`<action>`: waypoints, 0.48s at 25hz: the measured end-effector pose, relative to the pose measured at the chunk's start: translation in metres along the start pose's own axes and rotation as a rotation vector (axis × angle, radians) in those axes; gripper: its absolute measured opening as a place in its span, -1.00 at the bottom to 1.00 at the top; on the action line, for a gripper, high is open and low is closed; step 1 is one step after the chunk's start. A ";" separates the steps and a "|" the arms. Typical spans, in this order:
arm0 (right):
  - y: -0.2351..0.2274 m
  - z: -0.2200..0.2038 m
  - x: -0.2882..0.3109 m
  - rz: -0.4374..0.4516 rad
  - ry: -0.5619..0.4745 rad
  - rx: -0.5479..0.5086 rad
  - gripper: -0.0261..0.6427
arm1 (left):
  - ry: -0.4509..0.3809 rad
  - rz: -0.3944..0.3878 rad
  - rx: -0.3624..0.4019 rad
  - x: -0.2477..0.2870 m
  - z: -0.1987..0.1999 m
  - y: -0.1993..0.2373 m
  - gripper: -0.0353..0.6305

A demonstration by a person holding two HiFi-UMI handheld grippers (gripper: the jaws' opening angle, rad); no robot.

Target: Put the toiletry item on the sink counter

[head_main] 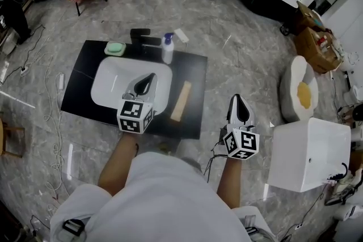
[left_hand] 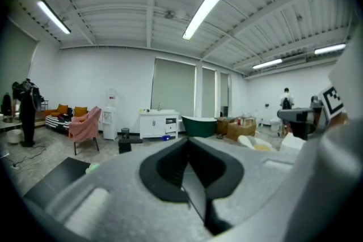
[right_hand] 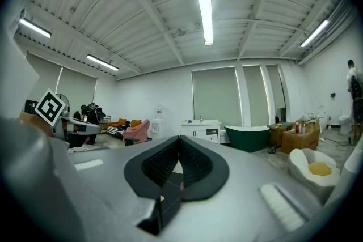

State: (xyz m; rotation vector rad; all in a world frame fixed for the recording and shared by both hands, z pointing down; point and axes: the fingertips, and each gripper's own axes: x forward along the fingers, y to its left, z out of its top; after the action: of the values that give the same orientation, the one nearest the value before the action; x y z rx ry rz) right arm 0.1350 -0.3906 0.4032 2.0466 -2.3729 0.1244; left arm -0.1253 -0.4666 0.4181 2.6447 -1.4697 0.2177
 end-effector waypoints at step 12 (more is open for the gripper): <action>-0.008 0.003 0.006 -0.027 -0.010 -0.001 -0.91 | -0.034 -0.028 0.029 0.012 0.018 0.000 -0.90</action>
State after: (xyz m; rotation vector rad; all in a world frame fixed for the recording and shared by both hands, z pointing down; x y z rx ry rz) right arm 0.1422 -0.3980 0.4005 2.0830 -2.3493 0.1138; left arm -0.1178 -0.4798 0.4021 2.7027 -1.4497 0.1937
